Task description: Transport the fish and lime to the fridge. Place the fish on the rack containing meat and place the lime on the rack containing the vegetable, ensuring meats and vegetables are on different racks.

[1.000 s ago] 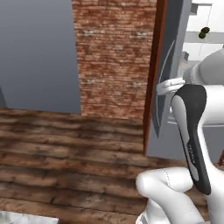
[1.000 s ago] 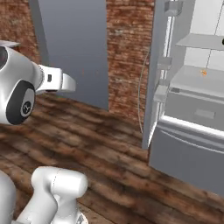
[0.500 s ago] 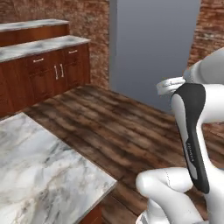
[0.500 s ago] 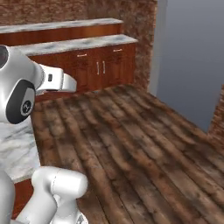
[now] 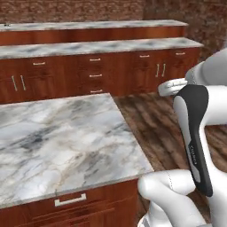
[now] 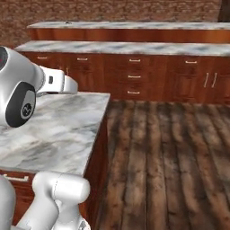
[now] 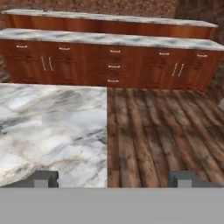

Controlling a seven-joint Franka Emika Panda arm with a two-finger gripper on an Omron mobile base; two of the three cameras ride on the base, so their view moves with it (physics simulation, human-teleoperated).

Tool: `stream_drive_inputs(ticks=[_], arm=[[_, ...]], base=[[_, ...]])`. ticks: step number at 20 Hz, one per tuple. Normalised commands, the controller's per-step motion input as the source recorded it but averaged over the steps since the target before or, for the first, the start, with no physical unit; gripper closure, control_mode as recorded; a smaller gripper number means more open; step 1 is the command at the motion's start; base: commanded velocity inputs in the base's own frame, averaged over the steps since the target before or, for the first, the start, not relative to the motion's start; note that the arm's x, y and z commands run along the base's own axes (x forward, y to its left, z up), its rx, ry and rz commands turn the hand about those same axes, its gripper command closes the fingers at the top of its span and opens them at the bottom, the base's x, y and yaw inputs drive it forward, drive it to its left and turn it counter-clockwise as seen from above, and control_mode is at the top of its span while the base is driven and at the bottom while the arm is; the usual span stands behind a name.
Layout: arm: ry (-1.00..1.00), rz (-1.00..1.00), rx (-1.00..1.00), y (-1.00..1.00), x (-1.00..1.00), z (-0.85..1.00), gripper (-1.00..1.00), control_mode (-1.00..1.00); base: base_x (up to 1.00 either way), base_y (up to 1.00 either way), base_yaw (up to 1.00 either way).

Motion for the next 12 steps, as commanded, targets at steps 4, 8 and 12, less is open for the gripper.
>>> stream_drive_inputs(ticks=[4, 8, 12], arm=[[0.0, 0.0, 0.0, 0.0, 0.0, 0.0, -1.0, 1.0], [0.0, 0.0, 0.0, 0.0, 0.0, 0.0, -1.0, 1.0], [0.0, 0.0, 0.0, 0.0, 0.0, 0.0, -1.0, 1.0]], base=[[0.03, -0.64, 0.7], [0.14, -1.0, 0.45], [-0.03, -1.0, 0.34]])
